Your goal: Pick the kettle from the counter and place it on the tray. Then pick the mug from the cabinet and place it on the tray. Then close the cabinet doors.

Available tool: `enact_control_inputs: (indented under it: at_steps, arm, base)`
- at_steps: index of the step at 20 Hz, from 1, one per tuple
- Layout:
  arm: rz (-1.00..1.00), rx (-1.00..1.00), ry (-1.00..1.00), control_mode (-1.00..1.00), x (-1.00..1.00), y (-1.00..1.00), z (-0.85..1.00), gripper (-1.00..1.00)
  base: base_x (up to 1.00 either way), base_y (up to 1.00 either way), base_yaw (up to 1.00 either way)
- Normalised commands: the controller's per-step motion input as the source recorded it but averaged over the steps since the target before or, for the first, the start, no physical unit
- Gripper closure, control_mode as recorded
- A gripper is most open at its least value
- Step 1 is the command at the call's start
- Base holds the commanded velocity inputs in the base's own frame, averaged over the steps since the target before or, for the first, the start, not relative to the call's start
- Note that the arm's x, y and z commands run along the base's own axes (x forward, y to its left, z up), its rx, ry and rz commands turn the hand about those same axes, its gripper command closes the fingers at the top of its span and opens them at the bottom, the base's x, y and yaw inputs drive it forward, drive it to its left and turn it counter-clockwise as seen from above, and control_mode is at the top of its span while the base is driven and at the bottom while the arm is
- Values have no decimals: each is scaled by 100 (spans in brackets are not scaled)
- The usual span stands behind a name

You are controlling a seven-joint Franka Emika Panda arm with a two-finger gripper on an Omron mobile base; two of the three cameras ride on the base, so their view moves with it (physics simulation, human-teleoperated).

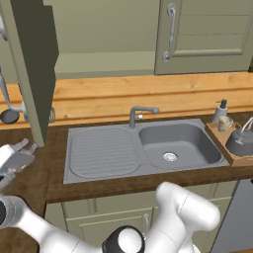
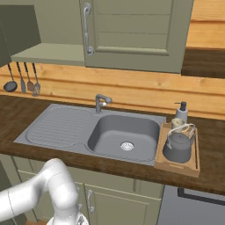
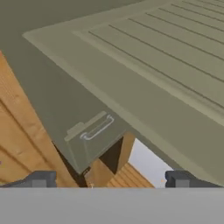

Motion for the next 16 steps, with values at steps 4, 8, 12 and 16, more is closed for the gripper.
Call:
enact_control_inputs:
  at_steps: [4, 8, 12, 16]
  arm:
    - [13, -11, 17, -100, 19, 49, 4, -100]
    - [5, -12, 7, -100, -5, 18, 45, -100]
    - [0, -8, 4, -100, -25, -11, 67, -100]
    - [0, -2, 10, -100, -16, -32, 68, -100]
  base:
    - [0, 0, 0]
    - [0, 0, 0]
    - [0, 0, 0]
    - [0, 0, 0]
